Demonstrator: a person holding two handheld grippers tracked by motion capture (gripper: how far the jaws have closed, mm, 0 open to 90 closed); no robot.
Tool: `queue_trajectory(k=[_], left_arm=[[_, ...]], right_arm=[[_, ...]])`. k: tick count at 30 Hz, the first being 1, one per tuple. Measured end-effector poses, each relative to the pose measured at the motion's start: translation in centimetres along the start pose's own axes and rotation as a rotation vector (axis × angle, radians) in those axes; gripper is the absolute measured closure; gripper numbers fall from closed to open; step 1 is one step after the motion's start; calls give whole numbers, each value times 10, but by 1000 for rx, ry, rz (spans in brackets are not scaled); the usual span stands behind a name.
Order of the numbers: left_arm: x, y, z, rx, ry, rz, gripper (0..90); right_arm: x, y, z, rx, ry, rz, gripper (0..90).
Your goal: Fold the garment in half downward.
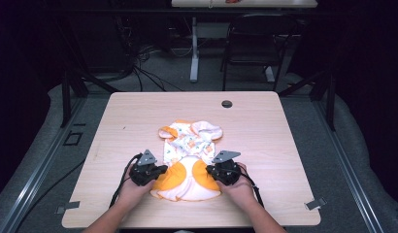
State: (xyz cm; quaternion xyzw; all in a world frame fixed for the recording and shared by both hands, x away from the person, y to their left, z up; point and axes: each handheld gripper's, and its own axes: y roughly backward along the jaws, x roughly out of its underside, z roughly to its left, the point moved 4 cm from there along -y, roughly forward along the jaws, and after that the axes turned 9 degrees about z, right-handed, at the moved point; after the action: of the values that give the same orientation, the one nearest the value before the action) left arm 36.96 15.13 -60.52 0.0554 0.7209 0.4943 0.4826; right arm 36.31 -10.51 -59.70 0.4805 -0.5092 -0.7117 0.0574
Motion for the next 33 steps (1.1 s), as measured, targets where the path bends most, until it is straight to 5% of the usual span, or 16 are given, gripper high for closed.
queue_trajectory(k=[22,28,33], left_arm=[[6,3,-15,24,-47,90,899],[10,9,-28,25,-115,124,899],[19,14,-34,61,-89,103,899]], right_arm=[[8,-4,8,-85,37,67,873],[14,4,20,-68,118,100,874],[23,9,28,-87,133,91,874]])
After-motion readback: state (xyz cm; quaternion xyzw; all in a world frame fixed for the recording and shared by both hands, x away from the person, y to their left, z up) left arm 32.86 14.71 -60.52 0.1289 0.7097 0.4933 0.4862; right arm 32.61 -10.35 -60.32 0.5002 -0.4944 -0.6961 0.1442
